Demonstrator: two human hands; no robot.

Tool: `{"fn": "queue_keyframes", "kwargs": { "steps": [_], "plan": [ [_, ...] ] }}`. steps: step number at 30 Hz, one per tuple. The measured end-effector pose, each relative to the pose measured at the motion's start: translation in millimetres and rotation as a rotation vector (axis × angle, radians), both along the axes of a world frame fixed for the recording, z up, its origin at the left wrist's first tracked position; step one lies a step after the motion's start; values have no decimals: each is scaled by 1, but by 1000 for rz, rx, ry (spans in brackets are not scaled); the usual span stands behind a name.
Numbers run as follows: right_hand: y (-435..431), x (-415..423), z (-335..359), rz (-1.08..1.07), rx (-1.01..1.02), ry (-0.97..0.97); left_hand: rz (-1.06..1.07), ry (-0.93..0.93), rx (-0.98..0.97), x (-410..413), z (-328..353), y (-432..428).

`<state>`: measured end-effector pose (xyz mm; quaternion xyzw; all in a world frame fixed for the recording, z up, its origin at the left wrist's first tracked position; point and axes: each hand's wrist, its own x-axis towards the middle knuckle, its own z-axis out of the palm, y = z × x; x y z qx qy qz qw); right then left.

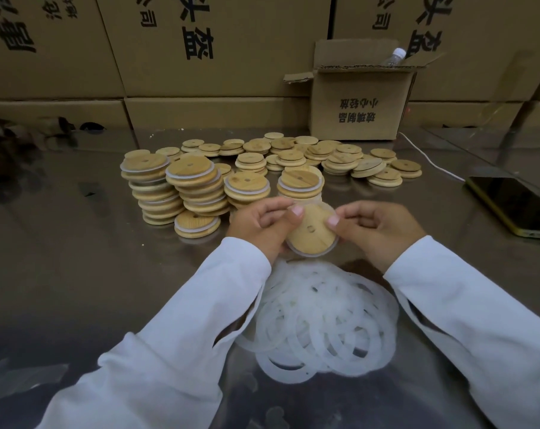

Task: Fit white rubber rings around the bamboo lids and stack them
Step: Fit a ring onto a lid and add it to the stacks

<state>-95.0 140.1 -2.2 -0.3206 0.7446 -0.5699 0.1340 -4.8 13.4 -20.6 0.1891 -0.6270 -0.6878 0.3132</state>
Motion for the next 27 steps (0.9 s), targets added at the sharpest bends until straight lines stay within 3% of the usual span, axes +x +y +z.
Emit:
{"fn": "queue_keyframes", "kwargs": {
  "steps": [6,10,18,23,27],
  "plan": [
    [8,-38,-2,-375,68,-172,47,20,76,1,3,-5],
    [2,-51,-5,-449,208,-258,65,29,86,1,3,-4],
    [-25,-62,-7,-287,565,73,94,26,43,-2,0,-4],
    [-28,-62,-9,-144,809,392,94,3,-1,-6,-2,-2],
    [-39,-73,-3,-59,856,428,104,-13,-23,-9,-4,-3]
  ]
}}
